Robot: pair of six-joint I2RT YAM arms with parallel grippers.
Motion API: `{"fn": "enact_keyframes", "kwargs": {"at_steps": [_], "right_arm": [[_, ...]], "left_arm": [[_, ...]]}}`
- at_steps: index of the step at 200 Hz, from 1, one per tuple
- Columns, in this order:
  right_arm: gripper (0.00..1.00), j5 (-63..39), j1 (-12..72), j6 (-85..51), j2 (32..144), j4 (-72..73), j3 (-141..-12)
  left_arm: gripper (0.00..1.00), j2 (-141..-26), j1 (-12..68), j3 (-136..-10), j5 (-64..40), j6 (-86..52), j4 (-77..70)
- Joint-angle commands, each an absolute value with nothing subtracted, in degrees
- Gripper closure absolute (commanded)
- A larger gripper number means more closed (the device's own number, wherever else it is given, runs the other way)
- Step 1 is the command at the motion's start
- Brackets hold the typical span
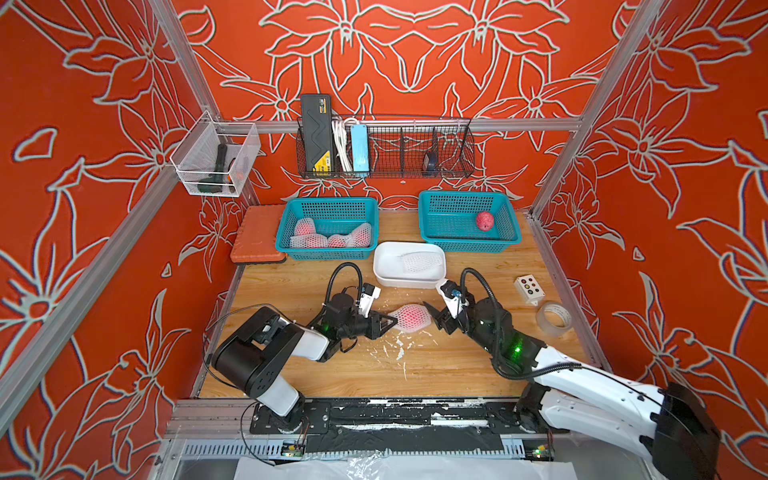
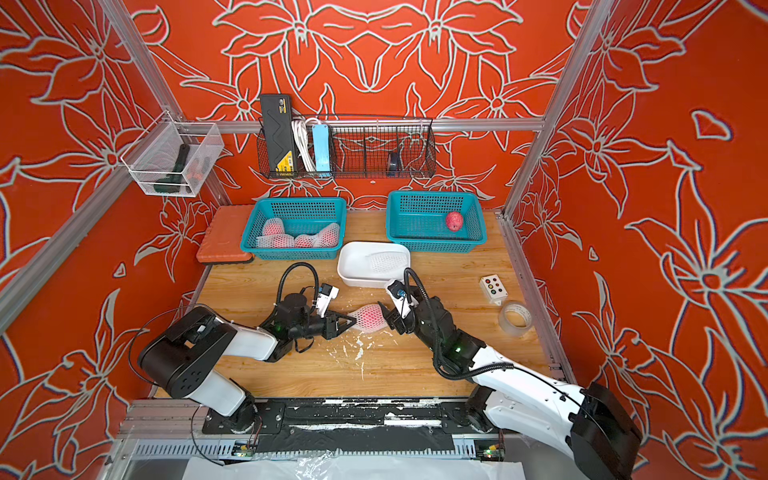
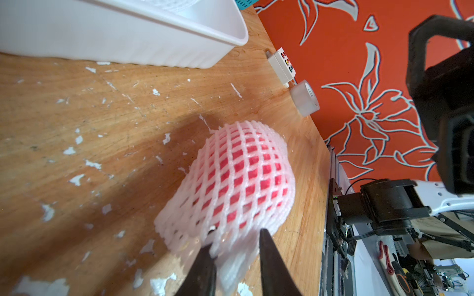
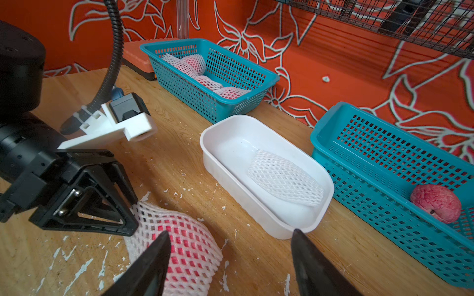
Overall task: Remove foam nets from apples
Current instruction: Remove the foam net from the apple.
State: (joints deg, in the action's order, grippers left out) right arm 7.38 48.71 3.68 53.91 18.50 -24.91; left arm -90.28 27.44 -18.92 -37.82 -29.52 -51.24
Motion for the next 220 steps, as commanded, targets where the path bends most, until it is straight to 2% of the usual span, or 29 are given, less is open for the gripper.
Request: {"fn": "enact_keyframes", "kwargs": {"at_steps": [1, 40, 114, 163, 220], "right_arm": [[0.26, 8.6, 48.3, 2.8, 52.7, 20.5, -23.4], [0.25, 9.2, 48.3, 2.1, 52.3, 22.0, -22.6], [0.25, 12.1, 48.3, 2.0, 49.8, 22.3, -21.3], [0.25, 13.9, 48.3, 1.7, 49.6, 23.3, -20.6], [0.25, 19.0, 48.3, 2.0, 48.3, 23.0, -19.6]], "left_arm": [[0.78, -89.1, 27.7, -20.1, -38.4, -28.9, -50.1], [0.82, -83.9, 27.7, -21.2, -36.3, -27.6, -44.5], [0.83, -75.9, 28.6, -29.8, -30.2, -20.2, -23.8], [0.83, -78.7, 33.3, -39.9, -23.4, -15.9, -10.0], [0.82, -83.6, 36.1, -49.8, -22.0, -13.4, -1.2]]}}
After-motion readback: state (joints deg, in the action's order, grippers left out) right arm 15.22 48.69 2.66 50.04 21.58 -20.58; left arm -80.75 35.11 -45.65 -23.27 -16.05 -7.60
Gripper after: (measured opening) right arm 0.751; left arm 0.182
